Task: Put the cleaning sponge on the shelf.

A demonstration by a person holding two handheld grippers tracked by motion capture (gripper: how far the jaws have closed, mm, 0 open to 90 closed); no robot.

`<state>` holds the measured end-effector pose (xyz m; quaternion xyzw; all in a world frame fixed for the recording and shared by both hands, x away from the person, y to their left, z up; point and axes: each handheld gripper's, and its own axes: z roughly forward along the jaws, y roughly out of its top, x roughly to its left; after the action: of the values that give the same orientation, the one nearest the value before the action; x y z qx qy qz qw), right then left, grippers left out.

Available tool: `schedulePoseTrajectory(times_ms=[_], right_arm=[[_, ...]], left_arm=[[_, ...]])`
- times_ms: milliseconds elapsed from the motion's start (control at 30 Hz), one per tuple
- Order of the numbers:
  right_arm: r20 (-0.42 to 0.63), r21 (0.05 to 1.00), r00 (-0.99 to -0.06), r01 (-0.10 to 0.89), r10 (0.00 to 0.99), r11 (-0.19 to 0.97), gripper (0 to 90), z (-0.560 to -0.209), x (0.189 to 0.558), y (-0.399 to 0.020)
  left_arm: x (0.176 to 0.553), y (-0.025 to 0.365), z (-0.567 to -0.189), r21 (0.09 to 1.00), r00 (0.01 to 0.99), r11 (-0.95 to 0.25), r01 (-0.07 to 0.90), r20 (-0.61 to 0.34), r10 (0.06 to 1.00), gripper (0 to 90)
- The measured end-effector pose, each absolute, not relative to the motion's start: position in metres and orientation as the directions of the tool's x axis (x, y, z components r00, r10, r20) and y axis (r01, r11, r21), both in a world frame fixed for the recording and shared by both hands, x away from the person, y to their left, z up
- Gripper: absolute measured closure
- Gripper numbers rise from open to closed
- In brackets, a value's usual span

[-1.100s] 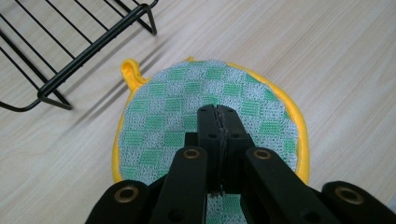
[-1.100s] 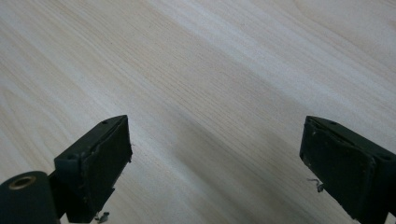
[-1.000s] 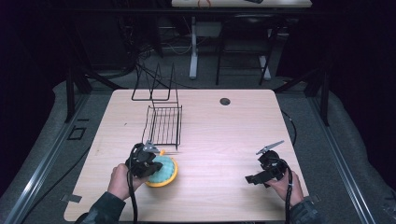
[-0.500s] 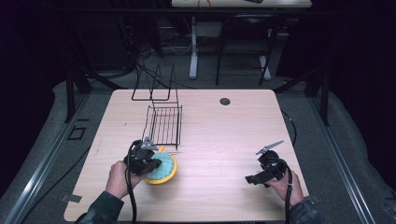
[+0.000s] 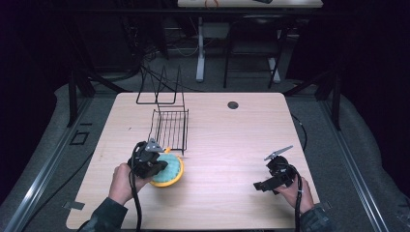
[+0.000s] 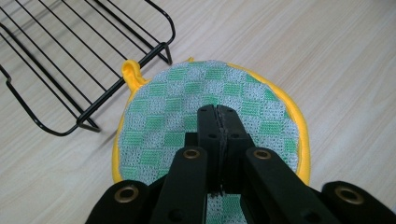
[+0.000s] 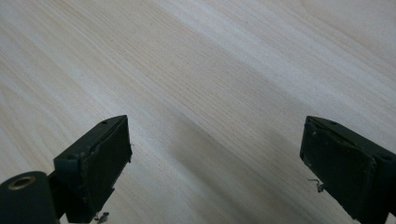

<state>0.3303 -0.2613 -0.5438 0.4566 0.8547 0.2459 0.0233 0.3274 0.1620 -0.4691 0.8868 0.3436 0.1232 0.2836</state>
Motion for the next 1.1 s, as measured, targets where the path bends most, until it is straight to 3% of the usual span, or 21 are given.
schedulePoseTrajectory(times_ms=[1100], right_arm=[[0.174,0.433,-0.58,0.771,0.795,0.468,5.1,-0.545,0.331,-0.26]], left_arm=[[0.343,0.168,-0.449,0.641,0.72,-0.581,0.502,0.062,0.691,89.9]])
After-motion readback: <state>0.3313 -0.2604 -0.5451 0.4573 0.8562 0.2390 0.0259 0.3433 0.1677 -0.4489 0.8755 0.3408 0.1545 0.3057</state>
